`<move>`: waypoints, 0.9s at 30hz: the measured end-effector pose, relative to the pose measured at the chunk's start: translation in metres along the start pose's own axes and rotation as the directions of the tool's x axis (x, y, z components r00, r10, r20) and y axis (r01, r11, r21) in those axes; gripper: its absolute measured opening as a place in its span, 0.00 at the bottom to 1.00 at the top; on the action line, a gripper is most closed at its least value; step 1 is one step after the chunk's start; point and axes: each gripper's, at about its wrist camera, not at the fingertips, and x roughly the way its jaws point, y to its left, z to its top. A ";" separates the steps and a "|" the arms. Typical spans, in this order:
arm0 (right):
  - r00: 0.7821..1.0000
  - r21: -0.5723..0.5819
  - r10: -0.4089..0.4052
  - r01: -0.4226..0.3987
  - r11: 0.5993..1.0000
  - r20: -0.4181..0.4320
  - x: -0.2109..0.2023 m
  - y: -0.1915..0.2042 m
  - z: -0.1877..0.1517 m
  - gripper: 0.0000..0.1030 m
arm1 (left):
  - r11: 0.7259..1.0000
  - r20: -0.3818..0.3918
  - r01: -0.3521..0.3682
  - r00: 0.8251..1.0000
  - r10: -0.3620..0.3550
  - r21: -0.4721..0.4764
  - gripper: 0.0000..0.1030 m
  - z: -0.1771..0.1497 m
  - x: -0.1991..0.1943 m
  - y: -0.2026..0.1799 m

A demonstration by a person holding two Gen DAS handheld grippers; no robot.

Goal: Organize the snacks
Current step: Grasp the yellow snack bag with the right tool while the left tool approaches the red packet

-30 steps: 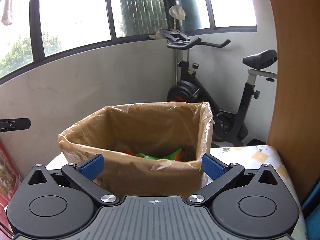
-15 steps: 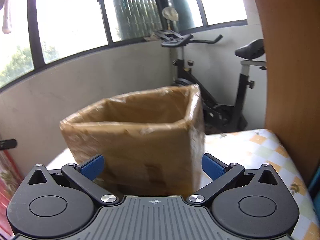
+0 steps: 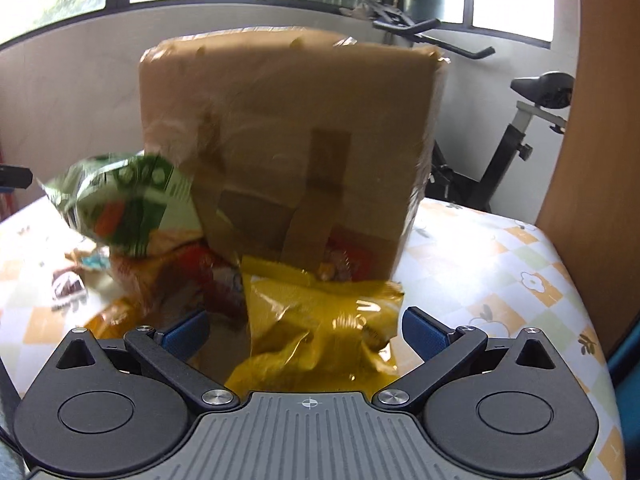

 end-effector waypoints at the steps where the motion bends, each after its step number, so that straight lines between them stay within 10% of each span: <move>1: 1.000 0.001 -0.011 0.011 1.000 -0.002 0.003 0.001 -0.001 0.98 | 1.000 -0.006 -0.005 1.000 0.005 0.005 0.89 -0.002 0.001 0.000; 27: 0.996 0.183 -0.024 0.006 0.983 0.092 0.011 -0.017 -0.038 0.74 | 0.987 -0.197 -0.159 0.968 0.154 -0.007 0.84 -0.050 0.048 -0.022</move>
